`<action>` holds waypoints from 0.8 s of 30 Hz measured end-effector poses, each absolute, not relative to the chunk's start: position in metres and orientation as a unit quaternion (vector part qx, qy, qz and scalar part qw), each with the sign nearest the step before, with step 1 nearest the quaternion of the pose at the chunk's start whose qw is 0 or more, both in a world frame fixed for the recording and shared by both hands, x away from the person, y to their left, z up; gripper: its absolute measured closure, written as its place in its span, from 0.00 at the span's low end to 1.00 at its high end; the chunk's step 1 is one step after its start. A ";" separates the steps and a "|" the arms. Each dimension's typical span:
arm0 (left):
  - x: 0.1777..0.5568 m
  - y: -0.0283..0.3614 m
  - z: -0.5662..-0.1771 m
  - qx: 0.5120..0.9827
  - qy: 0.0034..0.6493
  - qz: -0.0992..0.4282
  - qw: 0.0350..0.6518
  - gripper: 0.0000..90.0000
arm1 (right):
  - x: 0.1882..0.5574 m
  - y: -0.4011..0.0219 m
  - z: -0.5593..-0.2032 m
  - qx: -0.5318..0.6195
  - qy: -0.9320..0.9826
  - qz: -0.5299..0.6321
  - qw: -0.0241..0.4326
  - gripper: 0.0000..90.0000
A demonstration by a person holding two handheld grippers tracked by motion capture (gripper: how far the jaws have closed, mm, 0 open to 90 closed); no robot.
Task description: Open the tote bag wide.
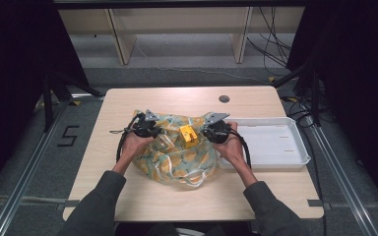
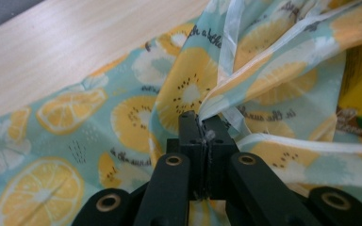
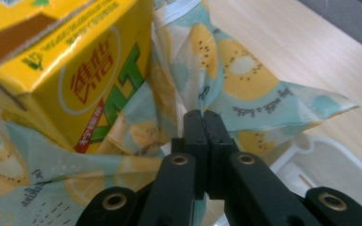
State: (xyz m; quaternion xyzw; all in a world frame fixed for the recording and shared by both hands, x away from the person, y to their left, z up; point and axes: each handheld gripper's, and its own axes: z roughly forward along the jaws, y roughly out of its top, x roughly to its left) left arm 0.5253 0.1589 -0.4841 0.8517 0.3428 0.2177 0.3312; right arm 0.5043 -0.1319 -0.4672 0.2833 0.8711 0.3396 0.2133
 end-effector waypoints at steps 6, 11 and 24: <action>0.517 0.160 -0.492 0.853 0.351 0.202 0.330 0.97 | 0.503 -0.125 -0.475 0.292 0.876 0.334 0.189 1.00; 0.514 0.161 -0.499 0.852 0.360 0.185 0.332 0.92 | 0.503 -0.125 -0.476 0.288 0.880 0.325 0.190 1.00; 0.481 0.172 -0.453 0.819 0.372 0.197 0.389 0.49 | 0.493 -0.142 -0.437 0.325 0.847 0.379 0.184 0.70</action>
